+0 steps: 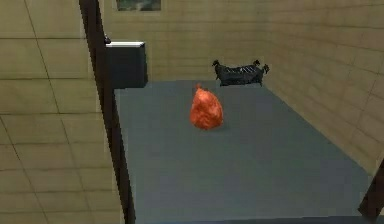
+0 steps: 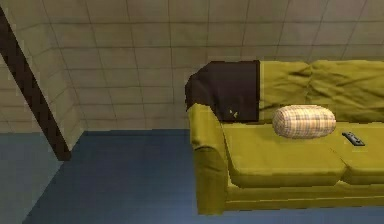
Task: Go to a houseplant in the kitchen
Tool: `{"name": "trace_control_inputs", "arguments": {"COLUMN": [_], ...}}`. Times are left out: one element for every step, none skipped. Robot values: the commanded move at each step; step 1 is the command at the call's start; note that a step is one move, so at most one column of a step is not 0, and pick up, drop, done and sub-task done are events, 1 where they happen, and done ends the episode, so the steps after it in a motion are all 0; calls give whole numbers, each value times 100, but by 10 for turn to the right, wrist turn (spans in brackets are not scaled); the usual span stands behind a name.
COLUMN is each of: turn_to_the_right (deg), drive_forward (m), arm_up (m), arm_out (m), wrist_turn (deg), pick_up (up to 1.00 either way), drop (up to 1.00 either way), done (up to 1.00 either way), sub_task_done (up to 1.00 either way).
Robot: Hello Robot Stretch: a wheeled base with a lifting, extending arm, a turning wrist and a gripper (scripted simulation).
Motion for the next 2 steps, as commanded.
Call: {"name": "trace_control_inputs", "arguments": {"turn_to_the_right": [0,0], "drive_forward": [100,40], "arm_up": [0,0], "arm_out": [0,0], "wrist_turn": [0,0], "pick_up": [0,0], "drop": [0,0], "done": [0,0], "sub_task_done": [0,0]}}
